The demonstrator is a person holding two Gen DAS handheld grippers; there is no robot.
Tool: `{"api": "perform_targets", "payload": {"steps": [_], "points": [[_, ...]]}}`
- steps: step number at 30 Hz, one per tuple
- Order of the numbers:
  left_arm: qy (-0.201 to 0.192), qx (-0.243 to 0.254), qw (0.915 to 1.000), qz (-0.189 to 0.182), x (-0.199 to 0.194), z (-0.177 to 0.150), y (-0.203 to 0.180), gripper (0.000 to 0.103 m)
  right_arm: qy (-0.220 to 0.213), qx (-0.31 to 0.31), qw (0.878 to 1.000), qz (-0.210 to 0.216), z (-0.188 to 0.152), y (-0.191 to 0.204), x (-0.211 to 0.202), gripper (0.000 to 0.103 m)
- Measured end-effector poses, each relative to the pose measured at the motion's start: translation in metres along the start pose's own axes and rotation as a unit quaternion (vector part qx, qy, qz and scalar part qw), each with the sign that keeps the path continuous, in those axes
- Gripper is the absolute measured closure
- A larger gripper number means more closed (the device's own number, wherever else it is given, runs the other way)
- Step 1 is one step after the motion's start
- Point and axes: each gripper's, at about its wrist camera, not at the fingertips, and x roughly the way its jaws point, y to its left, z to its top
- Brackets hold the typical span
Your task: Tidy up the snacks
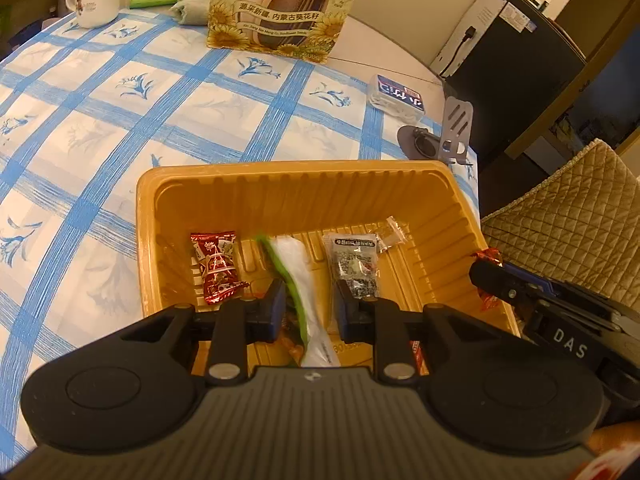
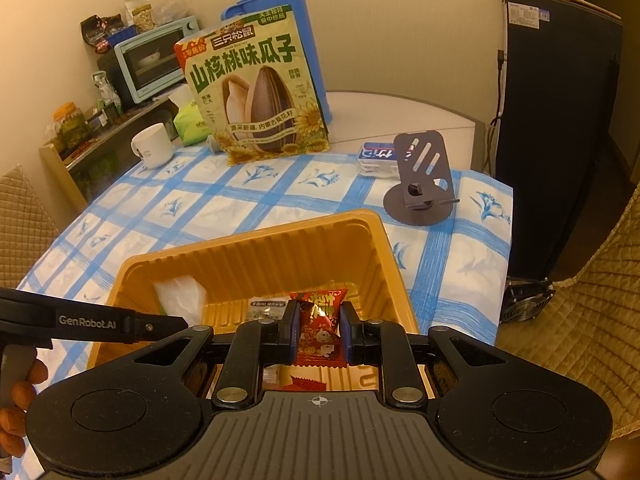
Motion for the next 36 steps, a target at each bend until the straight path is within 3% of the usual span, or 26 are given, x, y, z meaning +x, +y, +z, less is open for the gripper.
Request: {"api": "perform_targets", "payload": {"steps": [5,28,33,35,36], "points": [[-0.011,0.018,0.9998,0.004,-0.008,0.000,-0.002,0.071,0.000,0.002,1.000,-0.001,0.000,-0.003,0.000,0.082],[-0.022,0.047,0.9985,0.016,-0.017,-0.002,0.003,0.063,0.008,0.010,1.000,0.012,-0.004,-0.008,0.023,0.082],[-0.030,0.056,0.9978,0.019,-0.020,-0.001,0.002,0.051,0.001,0.011,1.000,0.027,0.001,-0.006,0.022,0.082],[-0.031,0.058,0.9977,0.016,-0.022,-0.001,0.002,0.048,0.000,0.009,1.000,0.023,0.002,-0.004,0.020,0.075],[-0.033,0.060,0.9975,0.016,-0.024,-0.001,0.001,0.045,-0.006,0.010,1.000,0.021,0.001,-0.003,0.019,0.057]]}}
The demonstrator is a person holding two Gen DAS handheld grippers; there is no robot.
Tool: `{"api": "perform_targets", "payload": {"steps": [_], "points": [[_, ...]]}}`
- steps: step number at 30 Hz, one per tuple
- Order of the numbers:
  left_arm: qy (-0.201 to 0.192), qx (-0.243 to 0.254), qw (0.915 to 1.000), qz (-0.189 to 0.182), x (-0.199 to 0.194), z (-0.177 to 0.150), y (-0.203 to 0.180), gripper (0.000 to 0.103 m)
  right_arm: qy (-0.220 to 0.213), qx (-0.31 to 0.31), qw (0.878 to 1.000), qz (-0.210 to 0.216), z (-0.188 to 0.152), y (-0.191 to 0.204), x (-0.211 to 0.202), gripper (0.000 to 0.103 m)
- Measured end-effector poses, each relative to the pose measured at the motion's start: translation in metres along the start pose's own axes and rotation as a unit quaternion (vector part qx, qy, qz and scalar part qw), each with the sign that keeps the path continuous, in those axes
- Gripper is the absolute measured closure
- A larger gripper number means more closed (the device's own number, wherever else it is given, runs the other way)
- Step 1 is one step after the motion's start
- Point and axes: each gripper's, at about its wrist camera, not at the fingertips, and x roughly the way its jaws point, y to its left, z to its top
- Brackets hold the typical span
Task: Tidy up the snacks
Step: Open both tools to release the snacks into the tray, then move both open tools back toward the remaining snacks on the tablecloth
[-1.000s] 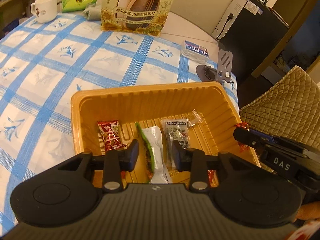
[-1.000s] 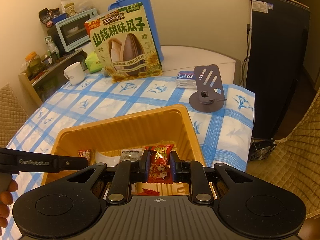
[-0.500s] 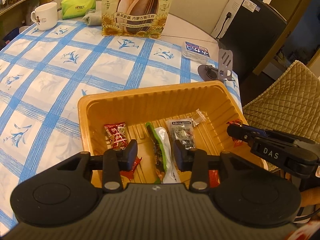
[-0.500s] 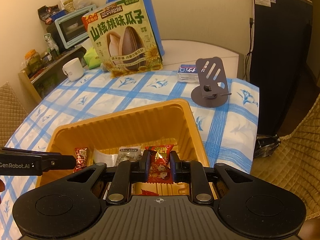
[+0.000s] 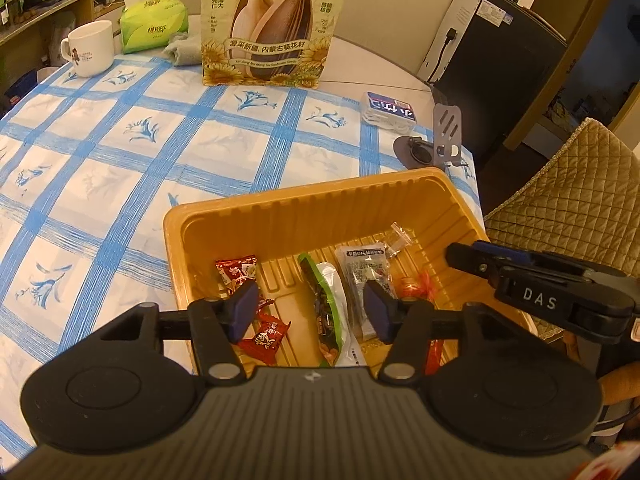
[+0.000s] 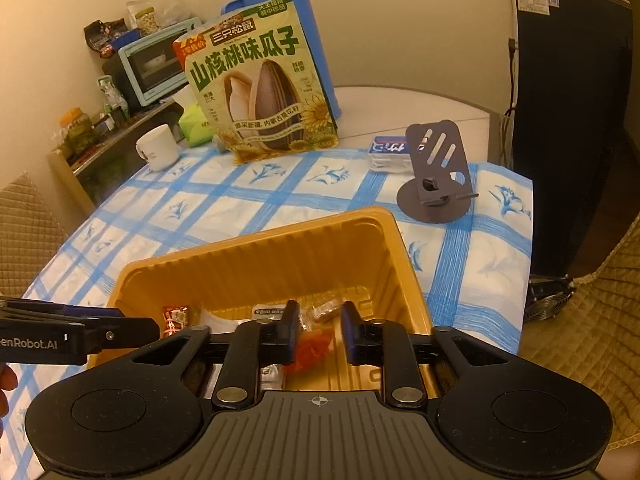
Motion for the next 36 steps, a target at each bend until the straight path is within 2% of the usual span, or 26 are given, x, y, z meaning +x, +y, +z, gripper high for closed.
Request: {"api": "perform_targets", "payload": {"steps": [1,2,3,6,10,16,24,36], "points": [[-0.003,0.003,1.0000,0.000,-0.001,0.000,0.000,0.043,-0.009,0.002,1.000,-0.001,-0.001,0.001,-0.003,0.036],[-0.005,0.006,1.0000,0.001,-0.003,0.000,-0.001,0.039,-0.020,0.003,1.000,0.000,-0.001,0.001,-0.006,0.030],[-0.008,0.009,0.9999,0.001,-0.005,0.000,-0.001,0.034,-0.026,0.001,1.000,0.002,-0.001,0.002,-0.008,0.027],[-0.016,0.012,0.9998,-0.002,-0.011,0.000,0.000,0.029,-0.024,0.005,1.000,0.004,0.001,0.003,-0.011,0.024],[-0.031,0.011,0.9994,-0.012,-0.023,0.001,0.004,0.022,-0.033,0.013,0.999,-0.001,0.002,0.003,-0.020,0.013],[-0.048,0.019,0.9985,-0.020,-0.044,0.000,0.007,0.016,-0.045,0.023,0.999,-0.005,0.003,0.009,-0.040,0.009],[-0.062,0.036,0.9969,-0.033,-0.076,-0.010,0.013,0.012,-0.068,0.042,0.997,-0.009,-0.003,0.027,-0.074,0.007],[-0.081,0.062,0.9925,-0.068,-0.143,-0.042,0.042,0.012,-0.093,0.076,0.992,-0.023,-0.036,0.073,-0.134,0.007]]}}
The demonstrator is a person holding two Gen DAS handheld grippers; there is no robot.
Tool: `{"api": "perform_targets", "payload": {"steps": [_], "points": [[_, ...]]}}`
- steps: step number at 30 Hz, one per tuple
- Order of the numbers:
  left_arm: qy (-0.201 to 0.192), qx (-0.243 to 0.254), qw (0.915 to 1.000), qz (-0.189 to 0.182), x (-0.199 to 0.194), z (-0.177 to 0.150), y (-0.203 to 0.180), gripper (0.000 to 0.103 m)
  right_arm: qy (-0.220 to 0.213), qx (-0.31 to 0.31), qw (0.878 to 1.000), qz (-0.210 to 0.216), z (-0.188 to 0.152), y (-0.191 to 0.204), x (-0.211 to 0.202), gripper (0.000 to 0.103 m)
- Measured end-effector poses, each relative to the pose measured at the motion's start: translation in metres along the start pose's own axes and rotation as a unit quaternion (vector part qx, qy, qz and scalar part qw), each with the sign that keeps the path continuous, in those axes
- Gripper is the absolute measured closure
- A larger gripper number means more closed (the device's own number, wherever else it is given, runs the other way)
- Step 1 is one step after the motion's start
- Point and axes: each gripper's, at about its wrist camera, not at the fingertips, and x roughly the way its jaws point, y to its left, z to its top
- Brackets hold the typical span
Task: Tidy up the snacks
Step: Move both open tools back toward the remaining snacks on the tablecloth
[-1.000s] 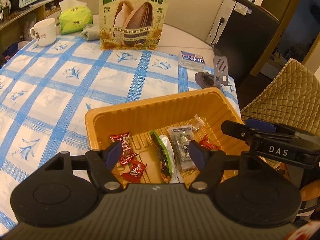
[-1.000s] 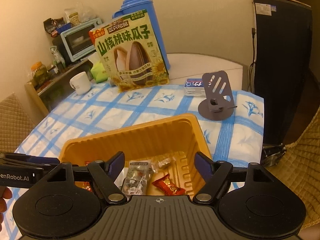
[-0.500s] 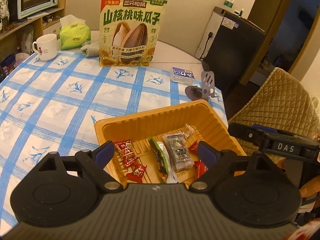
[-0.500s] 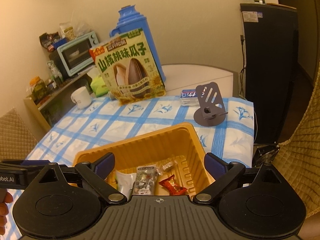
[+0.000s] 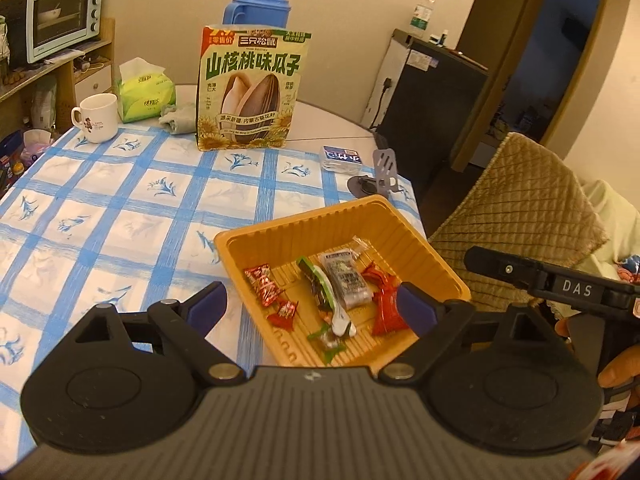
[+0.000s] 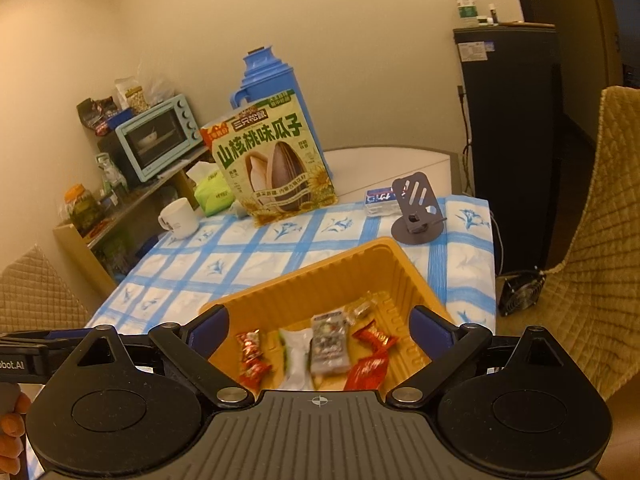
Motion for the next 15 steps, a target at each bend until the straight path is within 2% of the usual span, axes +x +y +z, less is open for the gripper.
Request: {"api": "perform_targets", "payload": {"steps": [9,15], "points": [[-0.013,0.011,0.9999,0.000,-0.069,-0.035,0.030,0.012,-0.009,0.015,1.000,-0.019,-0.042,0.043,-0.054,0.007],[-0.017,0.006,0.9998,0.006,-0.111,-0.062,0.057,0.012,0.001,0.014,1.000,-0.026,-0.077,0.075,-0.081,0.007]]}}
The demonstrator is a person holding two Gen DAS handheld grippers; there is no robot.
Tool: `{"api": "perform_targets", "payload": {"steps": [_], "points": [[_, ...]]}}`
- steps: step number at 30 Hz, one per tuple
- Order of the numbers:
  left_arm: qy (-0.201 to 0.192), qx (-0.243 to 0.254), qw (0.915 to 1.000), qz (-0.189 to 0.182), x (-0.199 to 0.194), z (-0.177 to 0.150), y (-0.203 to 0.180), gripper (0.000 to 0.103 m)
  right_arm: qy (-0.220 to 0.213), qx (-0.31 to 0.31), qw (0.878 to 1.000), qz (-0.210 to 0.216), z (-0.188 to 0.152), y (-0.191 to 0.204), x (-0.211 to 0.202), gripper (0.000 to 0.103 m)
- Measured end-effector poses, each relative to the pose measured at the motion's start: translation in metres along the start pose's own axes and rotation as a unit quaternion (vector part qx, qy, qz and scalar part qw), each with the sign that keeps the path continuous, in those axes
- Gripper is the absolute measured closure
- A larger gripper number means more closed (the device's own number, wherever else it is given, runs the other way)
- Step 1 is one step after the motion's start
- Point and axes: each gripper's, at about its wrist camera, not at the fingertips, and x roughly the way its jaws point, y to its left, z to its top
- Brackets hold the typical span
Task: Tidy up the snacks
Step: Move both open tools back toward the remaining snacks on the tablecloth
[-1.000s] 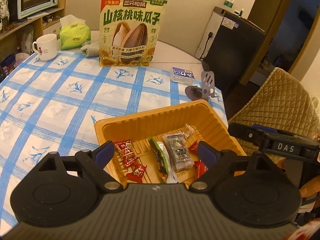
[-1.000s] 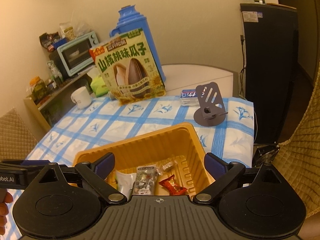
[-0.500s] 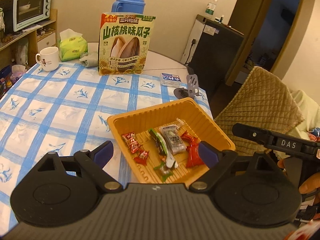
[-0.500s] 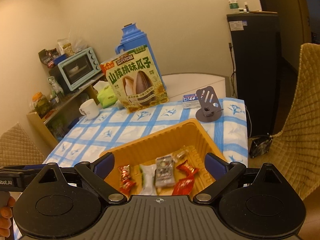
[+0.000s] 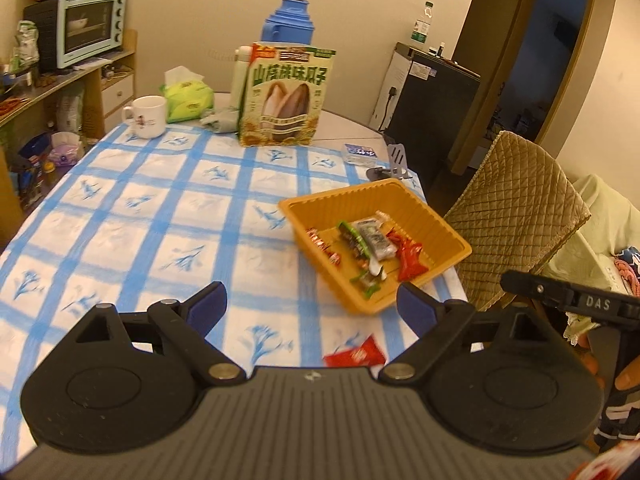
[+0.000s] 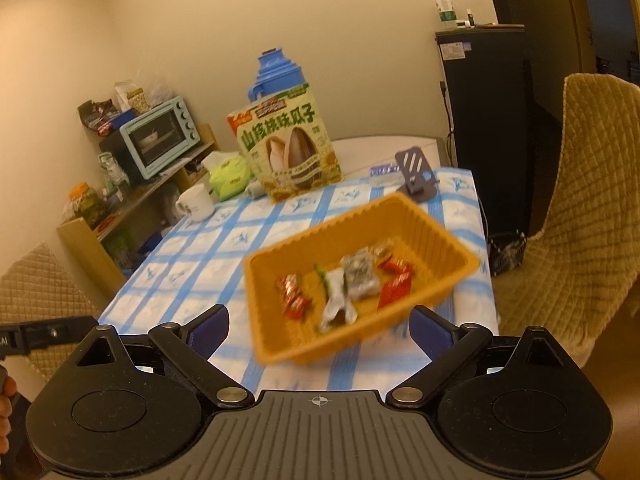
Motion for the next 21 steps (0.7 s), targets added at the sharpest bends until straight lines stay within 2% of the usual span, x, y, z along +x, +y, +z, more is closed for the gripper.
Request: {"api": "perform_targets", "payload": {"steps": [10,21], "points": [[0.016,0.007,0.9998,0.002,-0.050,-0.051,0.034,0.012,0.022,-0.003,1.000,-0.016,-0.067,0.039,-0.036,0.007],[0.069,0.018,0.9975,0.004,-0.061,-0.116,0.043,0.012,0.082,-0.014,0.996,-0.032,-0.127,0.065,-0.042,0.007]]}}
